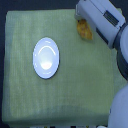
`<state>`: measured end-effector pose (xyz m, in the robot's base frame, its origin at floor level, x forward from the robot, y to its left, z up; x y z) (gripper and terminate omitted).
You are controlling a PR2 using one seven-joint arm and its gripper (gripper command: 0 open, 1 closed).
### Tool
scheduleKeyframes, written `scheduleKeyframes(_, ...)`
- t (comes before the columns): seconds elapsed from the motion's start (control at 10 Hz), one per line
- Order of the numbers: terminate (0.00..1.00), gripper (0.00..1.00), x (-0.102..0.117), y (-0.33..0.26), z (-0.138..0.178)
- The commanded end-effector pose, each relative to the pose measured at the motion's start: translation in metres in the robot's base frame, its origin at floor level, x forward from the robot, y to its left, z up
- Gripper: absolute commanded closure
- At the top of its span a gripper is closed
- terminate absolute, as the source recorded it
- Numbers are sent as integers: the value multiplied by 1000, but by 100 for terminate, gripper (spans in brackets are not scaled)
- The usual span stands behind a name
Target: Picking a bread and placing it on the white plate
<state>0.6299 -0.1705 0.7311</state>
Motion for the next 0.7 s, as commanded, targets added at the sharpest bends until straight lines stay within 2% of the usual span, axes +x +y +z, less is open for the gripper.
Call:
scheduleKeyframes(0.0,0,100,-23,7,53)
scheduleKeyframes(0.1,0,100,-39,22,74)
scheduleKeyframes(0.3,0,100,-53,55,103)
scheduleKeyframes(0.6,0,100,-71,117,120)
